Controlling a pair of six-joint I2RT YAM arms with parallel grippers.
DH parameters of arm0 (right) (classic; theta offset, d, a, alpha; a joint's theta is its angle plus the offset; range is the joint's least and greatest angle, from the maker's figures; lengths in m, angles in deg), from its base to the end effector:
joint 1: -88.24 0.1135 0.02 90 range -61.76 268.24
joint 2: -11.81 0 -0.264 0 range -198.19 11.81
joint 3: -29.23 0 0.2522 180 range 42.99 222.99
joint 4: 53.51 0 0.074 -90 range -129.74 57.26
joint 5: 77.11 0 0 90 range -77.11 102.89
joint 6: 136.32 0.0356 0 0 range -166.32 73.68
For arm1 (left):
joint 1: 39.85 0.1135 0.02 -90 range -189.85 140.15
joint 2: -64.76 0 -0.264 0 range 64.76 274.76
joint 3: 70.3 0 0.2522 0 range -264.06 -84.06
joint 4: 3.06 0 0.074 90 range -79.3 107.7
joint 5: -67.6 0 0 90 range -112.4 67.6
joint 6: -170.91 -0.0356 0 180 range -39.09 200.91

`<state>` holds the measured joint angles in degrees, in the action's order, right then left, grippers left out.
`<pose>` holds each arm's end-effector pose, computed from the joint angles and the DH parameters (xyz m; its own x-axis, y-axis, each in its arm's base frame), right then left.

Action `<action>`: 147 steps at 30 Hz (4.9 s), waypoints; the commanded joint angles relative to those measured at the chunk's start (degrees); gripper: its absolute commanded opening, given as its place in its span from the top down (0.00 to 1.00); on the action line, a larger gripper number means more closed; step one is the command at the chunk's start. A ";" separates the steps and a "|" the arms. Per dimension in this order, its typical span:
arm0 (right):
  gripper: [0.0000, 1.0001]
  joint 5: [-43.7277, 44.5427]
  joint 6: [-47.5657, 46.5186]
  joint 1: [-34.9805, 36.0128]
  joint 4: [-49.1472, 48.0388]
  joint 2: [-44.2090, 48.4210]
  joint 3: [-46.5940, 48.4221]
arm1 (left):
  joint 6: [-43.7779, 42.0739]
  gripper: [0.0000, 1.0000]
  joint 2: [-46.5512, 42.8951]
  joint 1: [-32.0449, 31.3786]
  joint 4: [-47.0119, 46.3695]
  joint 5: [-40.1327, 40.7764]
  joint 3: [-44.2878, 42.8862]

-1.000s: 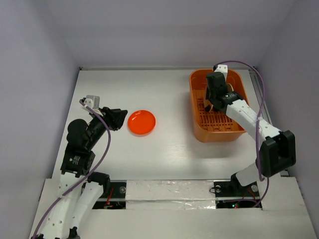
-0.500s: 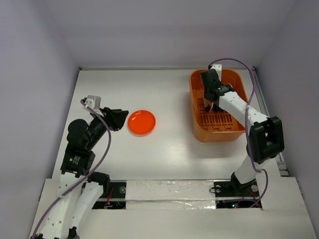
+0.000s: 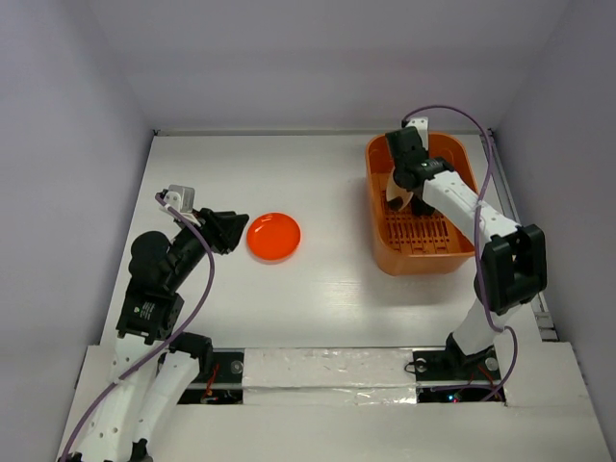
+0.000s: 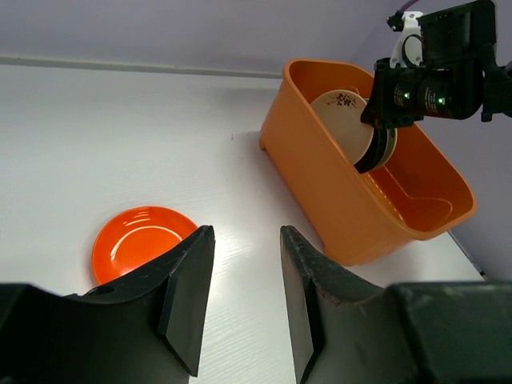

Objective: Unload the plates from the dish rack

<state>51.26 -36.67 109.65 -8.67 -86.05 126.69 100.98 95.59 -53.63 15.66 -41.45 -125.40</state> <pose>0.3619 0.1182 0.3009 -0.6315 -0.1064 -0.7681 0.2298 0.9203 -0.3165 0.1238 -0.0423 0.3629 -0.0973 -0.3101 -0.9457 0.5401 0.7817 -0.3119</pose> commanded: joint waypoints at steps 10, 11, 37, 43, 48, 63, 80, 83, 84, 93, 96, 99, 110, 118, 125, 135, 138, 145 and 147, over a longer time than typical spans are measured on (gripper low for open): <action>1.00 6.54 -1.74 3.82 2.94 10.30 6.12 | -0.30 0.64 -0.33 -0.72 -3.54 -0.20 -0.93; 1.00 7.93 -1.39 4.34 3.90 11.54 6.65 | -0.30 0.64 -0.42 -0.72 -3.46 -0.29 -0.93; 1.00 -46.01 19.96 21.39 -32.56 -5.13 1.64 | -1.71 0.64 -0.68 -0.11 -2.49 1.82 -1.37; 1.00 -45.75 22.60 21.39 -33.70 -11.20 0.59 | -1.62 0.64 -0.68 0.42 -2.66 1.56 -1.28; 0.98 -44.26 22.96 21.39 -33.62 -13.67 -1.34 | -1.53 0.64 -0.59 0.42 -2.75 1.29 -1.20; 0.65 -44.88 21.47 21.39 -28.70 -16.83 -1.44 | -1.18 0.64 -0.68 0.42 -3.02 0.59 -0.93; 1.00 -28.72 12.07 21.39 -21.22 2.20 -4.85 | -0.92 0.64 -0.95 0.42 -3.37 0.33 -0.76; 1.00 -15.05 6.28 20.26 -16.86 9.24 -4.26 | -0.83 0.64 -1.03 0.42 -3.46 0.06 -0.76; 1.00 -13.16 6.26 19.21 -15.70 10.75 -3.99 | -0.83 0.64 -1.03 0.42 -3.46 0.06 -0.76; 1.00 -3.23 3.18 0.32 -10.07 20.17 -9.51 | -0.83 0.64 -1.21 -0.11 -3.37 0.06 -0.85; 0.96 -2.34 3.01 -1.89 -9.19 19.21 -10.40 | -0.74 0.64 -0.77 -0.11 -3.63 -0.46 -0.76; 0.78 -2.33 2.92 -3.30 -8.66 15.87 -9.00 | -0.74 0.64 -0.60 -0.11 -3.72 -0.29 -0.76; 0.72 -4.97 2.48 -6.03 -7.51 8.48 -6.27 | -0.74 0.64 -0.86 -0.11 -3.72 -0.64 -0.76; 0.72 -4.97 2.22 -6.03 -6.46 4.62 -5.04 | -0.65 0.64 -1.03 -0.11 -3.63 -0.55 -0.76; 0.76 -4.71 1.86 -6.03 -5.67 3.65 -4.07 | -0.74 0.64 -1.03 -0.11 -3.63 -0.55 -0.76; 0.92 -5.32 -1.12 -5.41 -6.20 9.44 -4.07 | -0.65 0.64 -1.04 -0.11 -3.72 -0.46 -0.76; 0.92 -4.71 -1.48 -4.28 -5.67 11.02 -3.72 | -0.65 0.64 -1.03 -0.11 -3.72 -0.46 -0.76; 0.97 -4.17 -1.56 -1.55 -5.49 17.17 -3.28 | -0.56 0.64 -0.95 -0.11 -3.81 -0.64 -0.67; 0.99 -4.79 -1.30 0.38 -5.93 19.02 -3.11 | -0.56 0.64 -0.77 -0.11 -3.90 -0.73 -0.67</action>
<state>46.12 -37.54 107.94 -12.72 -71.28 120.20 100.04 94.74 -53.63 15.61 -41.34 -125.40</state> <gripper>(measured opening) 0.098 0.360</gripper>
